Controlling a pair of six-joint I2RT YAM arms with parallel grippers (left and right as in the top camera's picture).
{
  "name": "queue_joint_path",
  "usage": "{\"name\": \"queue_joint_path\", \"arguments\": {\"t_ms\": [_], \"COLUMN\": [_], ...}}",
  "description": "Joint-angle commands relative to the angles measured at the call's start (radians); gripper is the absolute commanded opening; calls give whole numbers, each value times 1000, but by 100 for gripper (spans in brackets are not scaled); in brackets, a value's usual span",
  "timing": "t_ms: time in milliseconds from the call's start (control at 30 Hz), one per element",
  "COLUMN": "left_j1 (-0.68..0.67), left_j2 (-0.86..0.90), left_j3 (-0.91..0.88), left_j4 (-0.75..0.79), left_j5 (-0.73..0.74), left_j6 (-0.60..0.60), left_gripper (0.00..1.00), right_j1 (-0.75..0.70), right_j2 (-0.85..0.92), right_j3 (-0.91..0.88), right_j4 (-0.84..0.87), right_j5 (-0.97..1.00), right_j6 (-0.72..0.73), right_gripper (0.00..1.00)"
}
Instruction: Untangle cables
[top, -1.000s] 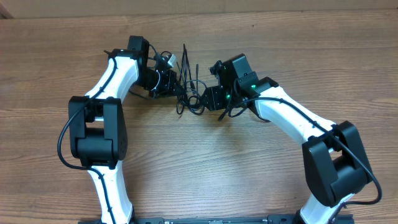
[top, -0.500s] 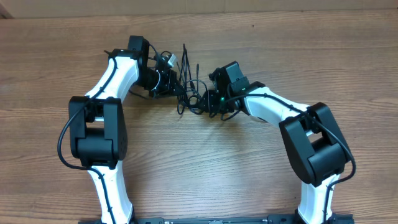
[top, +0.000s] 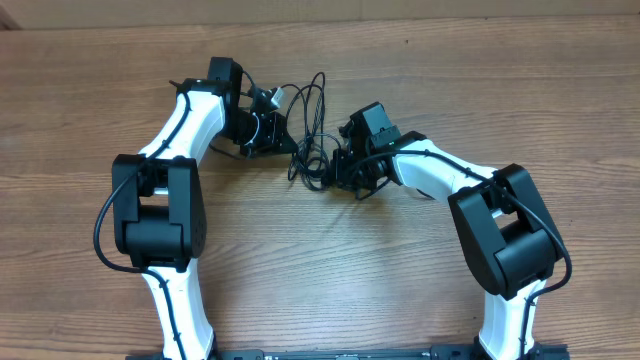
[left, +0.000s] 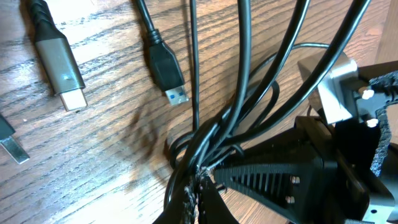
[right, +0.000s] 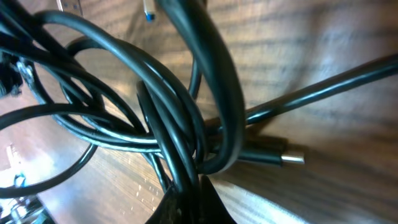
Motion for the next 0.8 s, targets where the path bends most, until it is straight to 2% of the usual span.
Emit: {"name": "queue_joint_path", "arguments": {"t_ms": [0, 133, 333, 433, 533, 600, 767], "left_j1": [7, 9, 26, 13, -14, -40, -117], "left_j2": [-1, -2, -34, -58, -56, -56, -56], "left_j3": [-2, 23, 176, 179, 175, 165, 144], "left_j4": [-4, -77, -375, -413, -458, -471, -432], "left_j5": [-11, 18, 23, 17, -55, -130, -366], "left_j6": [-2, 111, 340, 340, 313, 264, 69], "left_gripper": [4, 4, 4, 7, 17, 23, 27], "right_j1": [2, 1, 1, 1, 1, 1, 1], "right_j2": [9, 9, 9, 9, 9, 9, 9], "right_j3": [-4, -4, -4, -4, -4, -4, -4], "right_j4": [-16, -16, -13, -12, -8, -4, 4], "right_j5": [-56, -52, -34, -34, -34, -34, -24], "right_j6": [11, 10, -1, -1, -1, -1, -1], "right_gripper": [4, 4, 5, 5, 4, 4, 4]}}
